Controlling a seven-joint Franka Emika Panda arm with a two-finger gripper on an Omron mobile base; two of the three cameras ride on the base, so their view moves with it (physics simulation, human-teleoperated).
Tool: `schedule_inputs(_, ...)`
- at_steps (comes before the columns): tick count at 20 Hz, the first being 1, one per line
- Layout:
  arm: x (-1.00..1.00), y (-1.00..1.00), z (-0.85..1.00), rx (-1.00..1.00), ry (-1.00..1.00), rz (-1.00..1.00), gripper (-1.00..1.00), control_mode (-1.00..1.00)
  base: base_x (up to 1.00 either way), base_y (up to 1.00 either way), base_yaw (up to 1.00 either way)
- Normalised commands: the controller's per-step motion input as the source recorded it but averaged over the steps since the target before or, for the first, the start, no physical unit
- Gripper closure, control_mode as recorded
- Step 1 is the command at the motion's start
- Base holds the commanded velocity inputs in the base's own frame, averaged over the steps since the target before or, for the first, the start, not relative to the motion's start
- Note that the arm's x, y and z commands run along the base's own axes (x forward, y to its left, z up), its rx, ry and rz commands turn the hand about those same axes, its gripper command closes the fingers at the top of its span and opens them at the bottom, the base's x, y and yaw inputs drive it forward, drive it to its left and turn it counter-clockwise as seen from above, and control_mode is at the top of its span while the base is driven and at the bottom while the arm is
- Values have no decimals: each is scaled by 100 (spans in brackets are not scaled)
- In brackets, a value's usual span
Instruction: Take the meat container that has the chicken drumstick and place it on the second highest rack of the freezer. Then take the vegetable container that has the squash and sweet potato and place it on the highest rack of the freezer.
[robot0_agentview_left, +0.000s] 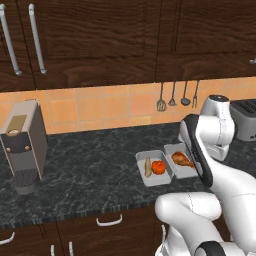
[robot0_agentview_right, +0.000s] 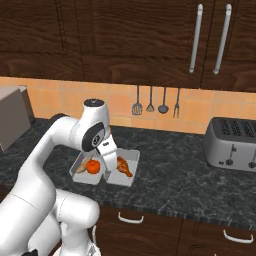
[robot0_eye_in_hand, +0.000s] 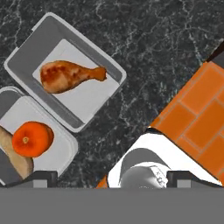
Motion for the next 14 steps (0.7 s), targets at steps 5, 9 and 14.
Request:
schedule_inputs(5,31,0,-48,0,-2,0,-100,-100,0,0,0)
schedule_inputs(9,52,-7,-26,0,0,-2,-100,-100,0,0,0)
schedule_inputs(14,37,-13,-40,0,0,-4,-100,-100,0,0,0)
